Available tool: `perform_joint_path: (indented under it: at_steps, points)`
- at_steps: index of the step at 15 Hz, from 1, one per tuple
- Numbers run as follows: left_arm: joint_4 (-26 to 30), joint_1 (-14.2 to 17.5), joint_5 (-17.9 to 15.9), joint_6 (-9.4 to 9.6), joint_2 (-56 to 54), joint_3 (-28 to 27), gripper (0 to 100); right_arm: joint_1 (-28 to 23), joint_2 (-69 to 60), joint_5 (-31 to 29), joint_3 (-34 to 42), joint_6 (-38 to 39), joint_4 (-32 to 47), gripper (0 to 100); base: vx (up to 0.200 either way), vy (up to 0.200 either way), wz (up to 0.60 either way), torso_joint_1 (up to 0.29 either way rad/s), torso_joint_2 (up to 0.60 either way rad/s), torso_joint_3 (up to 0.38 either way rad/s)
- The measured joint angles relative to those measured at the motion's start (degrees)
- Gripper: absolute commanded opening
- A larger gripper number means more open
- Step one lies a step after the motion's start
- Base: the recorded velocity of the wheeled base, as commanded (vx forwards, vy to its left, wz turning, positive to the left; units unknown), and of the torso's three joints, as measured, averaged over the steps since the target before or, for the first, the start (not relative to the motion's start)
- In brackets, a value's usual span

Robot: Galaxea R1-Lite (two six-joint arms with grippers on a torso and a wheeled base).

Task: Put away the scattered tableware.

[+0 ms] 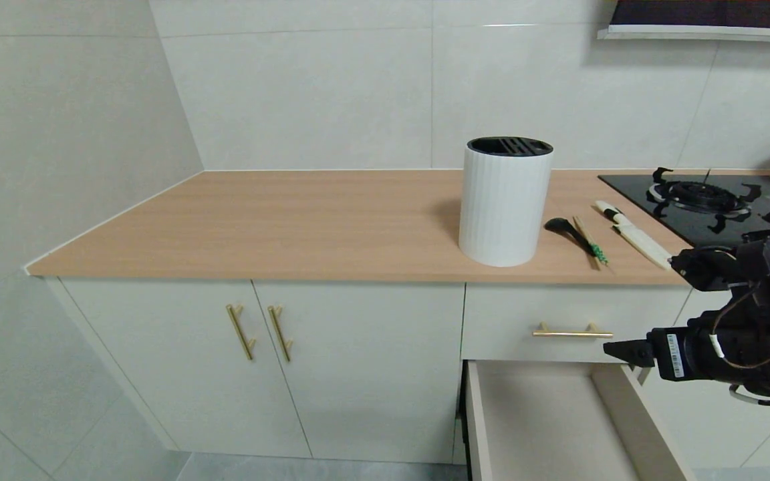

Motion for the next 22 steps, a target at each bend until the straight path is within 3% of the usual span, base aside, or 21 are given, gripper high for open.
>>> perform_joint_path:
  at_steps: [3, 9, 16, 22]
  points:
    - [0.00, 0.00, -0.02, 0.01, 0.00, 0.00, 100, 0.00, 1.10, -1.04, -5.07, -0.17, -1.43, 100, 0.000, 0.000, 0.00, 0.000, 0.00, 0.000]
    - [0.00, 0.00, 0.00, 0.01, 0.00, 0.00, 100, -0.79, 13.13, -9.11, -28.27, 0.49, 6.21, 100, 0.000, 0.000, 0.00, 0.000, 0.00, 0.000]
    - [0.00, 0.00, 0.00, 0.01, 0.00, 0.00, 100, -4.02, 23.78, -13.35, -36.63, 6.77, 5.64, 100, 0.000, 0.000, 0.00, 0.000, 0.00, 0.000]
    - [0.00, 0.00, 0.00, 0.01, 0.00, 0.00, 100, -6.19, 30.62, -15.02, -39.24, 7.39, 0.46, 100, 0.000, 0.000, 0.00, 0.000, 0.00, 0.000]
